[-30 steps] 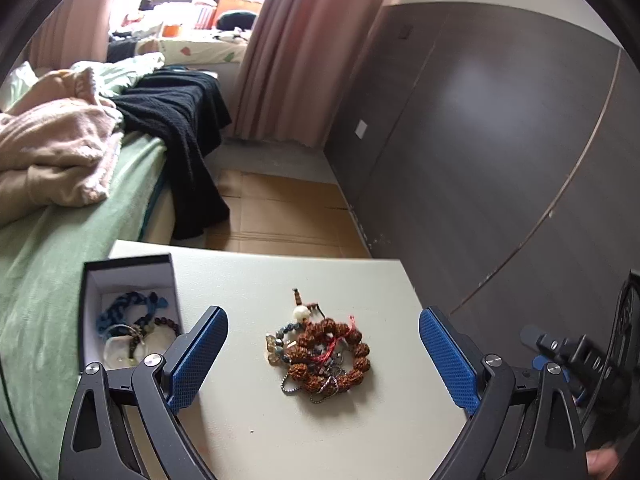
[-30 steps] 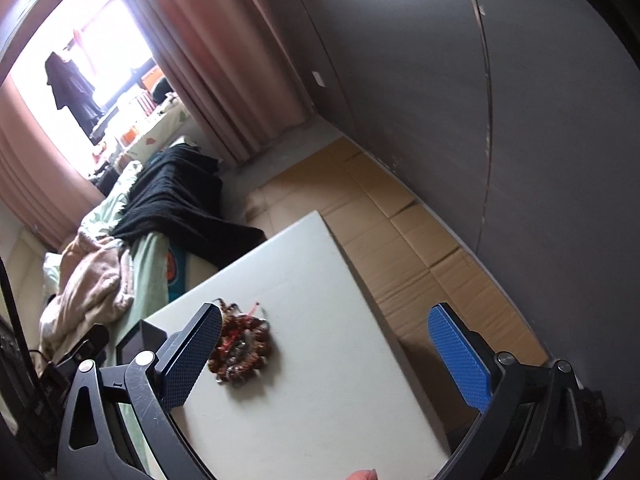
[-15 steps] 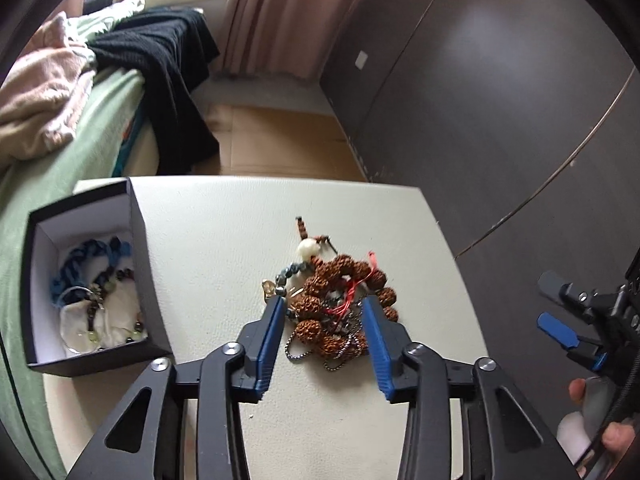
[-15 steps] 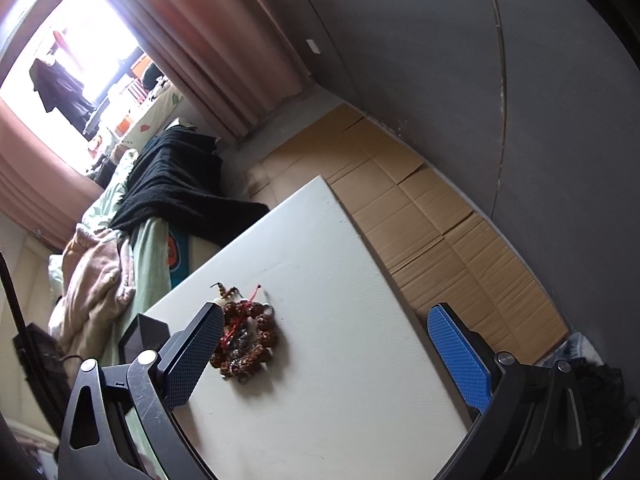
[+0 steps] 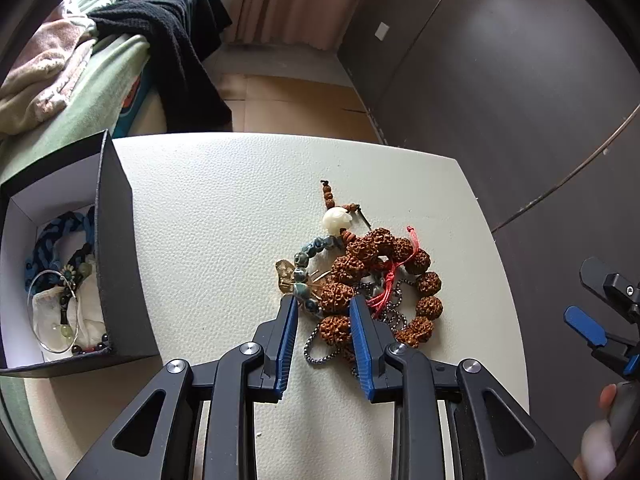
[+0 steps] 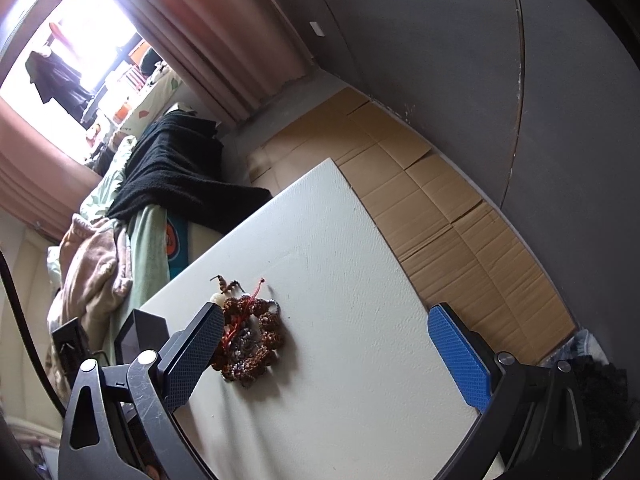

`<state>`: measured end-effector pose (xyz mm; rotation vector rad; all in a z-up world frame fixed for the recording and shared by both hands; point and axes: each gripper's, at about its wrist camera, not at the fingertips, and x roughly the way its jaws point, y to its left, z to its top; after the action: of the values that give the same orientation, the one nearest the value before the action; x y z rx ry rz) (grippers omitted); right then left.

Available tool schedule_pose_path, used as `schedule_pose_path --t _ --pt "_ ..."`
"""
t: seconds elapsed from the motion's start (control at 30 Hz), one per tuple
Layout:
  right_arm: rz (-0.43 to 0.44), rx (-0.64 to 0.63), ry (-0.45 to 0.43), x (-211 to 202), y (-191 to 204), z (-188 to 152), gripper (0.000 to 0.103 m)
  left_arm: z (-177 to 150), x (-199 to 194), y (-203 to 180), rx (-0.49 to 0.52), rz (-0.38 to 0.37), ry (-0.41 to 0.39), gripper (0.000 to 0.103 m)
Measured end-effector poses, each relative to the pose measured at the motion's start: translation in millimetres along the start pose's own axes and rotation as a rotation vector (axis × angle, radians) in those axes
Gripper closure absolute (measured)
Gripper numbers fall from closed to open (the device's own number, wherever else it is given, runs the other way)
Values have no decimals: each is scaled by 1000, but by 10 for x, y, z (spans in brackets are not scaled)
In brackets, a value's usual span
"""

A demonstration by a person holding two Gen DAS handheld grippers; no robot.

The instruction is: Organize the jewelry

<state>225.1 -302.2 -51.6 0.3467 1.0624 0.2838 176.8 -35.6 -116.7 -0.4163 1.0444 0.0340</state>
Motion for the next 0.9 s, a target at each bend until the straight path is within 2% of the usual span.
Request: schedule_pose_path --t 0.13,0.2,0.27,0.37,0.43,0.6,0.9 --pt "5 -3 3 -15 2 -7 0 -55 141 -61 10 0 42 75" --pt "5 -6 6 -18 7 -20 0 -71 138 -85 27 13 22 75" --pt "5 -5 9 -22 3 -20 0 -61 103 -79 17 10 16 83" --pt "6 3 10 -44 -17 -25 0 -27 -63 -54 2 -14 -25 83" --pt "8 5 9 -61 -22 -27 0 -5 -231 -59 -4 -60 -56 83" --pt "13 -4 12 -91 -18 -48 0 -18 -669 -187 29 -121 -147 83" --pt "12 -20 15 -137 37 -154 0 -64 -1137 -161 38 -169 -233 83"
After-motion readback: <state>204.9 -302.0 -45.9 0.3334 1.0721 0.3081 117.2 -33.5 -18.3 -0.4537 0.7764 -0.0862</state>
